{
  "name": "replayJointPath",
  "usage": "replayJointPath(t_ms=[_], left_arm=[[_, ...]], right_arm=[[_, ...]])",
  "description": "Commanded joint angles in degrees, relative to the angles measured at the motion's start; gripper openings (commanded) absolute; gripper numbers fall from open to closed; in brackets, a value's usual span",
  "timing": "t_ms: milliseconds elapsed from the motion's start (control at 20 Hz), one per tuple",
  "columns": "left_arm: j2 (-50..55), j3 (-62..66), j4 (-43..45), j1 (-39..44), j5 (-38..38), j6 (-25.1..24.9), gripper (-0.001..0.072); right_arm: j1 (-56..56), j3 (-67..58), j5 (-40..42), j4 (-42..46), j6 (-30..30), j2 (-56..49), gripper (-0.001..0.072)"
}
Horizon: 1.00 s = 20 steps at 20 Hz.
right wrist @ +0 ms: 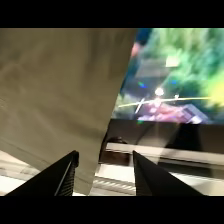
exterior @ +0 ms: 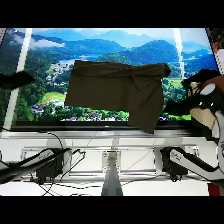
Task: Fold the clothes and pants, and hang the long-sleeved shirts on hangers.
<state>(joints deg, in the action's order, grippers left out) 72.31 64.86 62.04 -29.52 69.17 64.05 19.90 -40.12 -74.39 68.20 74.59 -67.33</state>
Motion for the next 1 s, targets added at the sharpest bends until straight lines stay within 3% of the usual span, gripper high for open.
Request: replayJointPath(t_ms=[0,200,350,500,550,600,850,950], left_arm=[[0.92,-11.32,-4.31,-2.67,-1.22,-0.17,0.0530],[6.80,-13.99,-9.94,-2.29,-1.22,-1.20,0.0543],[11.17,-13.99,-17.38,-2.23,-1.20,-6.01,0.0543],[14.60,-13.99,-20.83,-2.12,-1.16,-7.56,0.0542],[15.23,-13.99,-20.50,-1.88,-1.11,-7.61,0.0542],[15.74,-13.99,-20.52,-1.55,-0.70,-8.44,0.0541],[16.59,-14.01,-19.89,1.79,0.11,-12.72,0.0539],[16.81,-14.01,-15.67,3.74,0.13,-12.66,0.0539]], right_arm=[[0.17,12.33,9.73,-4.63,-0.33,4.57,0.0379],[0.15,15.76,14.97,-12.59,-2.32,4.50,0.0379],[0.17,15.78,18.40,-13.00,-2.27,3.82,0.0375],[0.15,15.76,19.23,-14.84,-3.10,3.10,0.0247],[0.15,15.76,19.23,-15.74,-5.46,3.10,0.0100],[0.15,15.65,19.23,-16.20,-7.26,3.10,0.0012],[0.15,15.65,19.28,-17.42,-8.09,3.10,0.0012],[0.15,15.65,19.26,-17.42,-8.09,3.10,0.0012]])
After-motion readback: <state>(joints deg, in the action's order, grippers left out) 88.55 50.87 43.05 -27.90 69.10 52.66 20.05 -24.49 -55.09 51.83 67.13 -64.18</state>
